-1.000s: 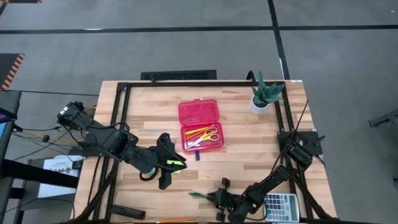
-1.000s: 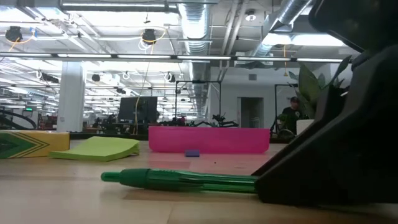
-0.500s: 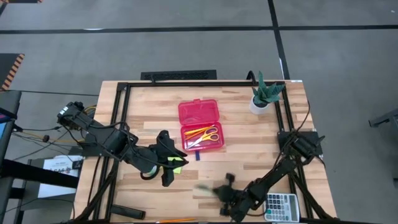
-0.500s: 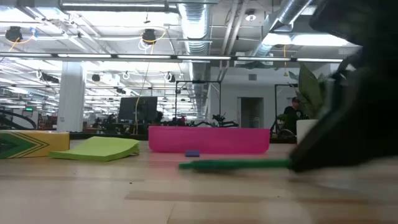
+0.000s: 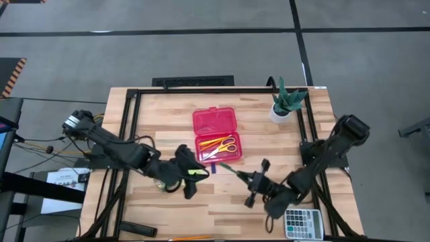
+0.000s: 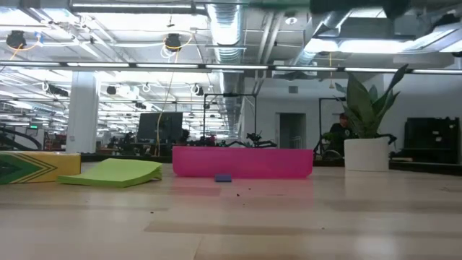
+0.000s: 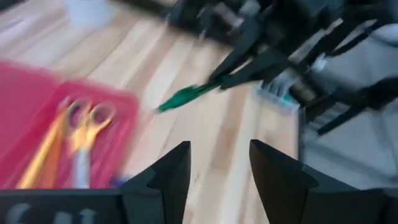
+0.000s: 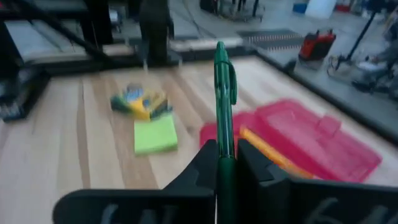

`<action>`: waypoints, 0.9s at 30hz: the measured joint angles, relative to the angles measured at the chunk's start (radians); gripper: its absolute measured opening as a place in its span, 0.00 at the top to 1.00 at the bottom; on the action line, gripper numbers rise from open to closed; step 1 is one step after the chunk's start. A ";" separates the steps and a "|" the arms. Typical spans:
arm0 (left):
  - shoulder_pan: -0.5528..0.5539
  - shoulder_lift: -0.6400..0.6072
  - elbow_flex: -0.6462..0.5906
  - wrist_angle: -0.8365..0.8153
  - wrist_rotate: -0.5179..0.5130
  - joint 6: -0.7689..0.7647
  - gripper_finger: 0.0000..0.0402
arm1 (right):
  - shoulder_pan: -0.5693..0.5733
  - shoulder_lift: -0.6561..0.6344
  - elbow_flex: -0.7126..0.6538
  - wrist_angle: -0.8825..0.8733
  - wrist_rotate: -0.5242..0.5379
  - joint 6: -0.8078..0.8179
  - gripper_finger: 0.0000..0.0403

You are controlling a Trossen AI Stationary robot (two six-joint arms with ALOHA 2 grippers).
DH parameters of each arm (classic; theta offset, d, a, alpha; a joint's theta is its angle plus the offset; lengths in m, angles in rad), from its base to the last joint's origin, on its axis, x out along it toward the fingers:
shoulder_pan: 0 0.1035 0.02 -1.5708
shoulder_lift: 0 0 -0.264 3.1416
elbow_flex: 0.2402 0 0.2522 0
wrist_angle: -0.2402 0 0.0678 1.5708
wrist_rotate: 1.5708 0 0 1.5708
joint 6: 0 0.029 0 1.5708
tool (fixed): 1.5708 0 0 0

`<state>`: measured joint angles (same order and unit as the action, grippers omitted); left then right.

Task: Pack school essentials
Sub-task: Put the green pen into the supply box

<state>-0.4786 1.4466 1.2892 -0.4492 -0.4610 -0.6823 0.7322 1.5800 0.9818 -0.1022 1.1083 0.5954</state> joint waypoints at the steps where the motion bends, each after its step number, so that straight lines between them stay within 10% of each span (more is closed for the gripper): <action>1: 0.014 -0.002 -0.027 0.097 0.024 0.030 0.60 | -0.004 -0.025 -0.008 0.024 0.009 -0.034 0.92; 14: 0.159 0.000 -0.349 1.013 0.075 0.185 0.60 | -0.029 -0.174 -0.007 0.287 0.019 -0.445 0.90; 27: 0.221 0.012 -0.356 1.129 0.125 0.193 0.60 | -0.126 -0.167 -0.006 0.445 -0.042 -0.581 0.89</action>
<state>-0.2577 1.4582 0.9329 0.6796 -0.3363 -0.4892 0.6058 1.4128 0.9760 0.3424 1.0665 0.0143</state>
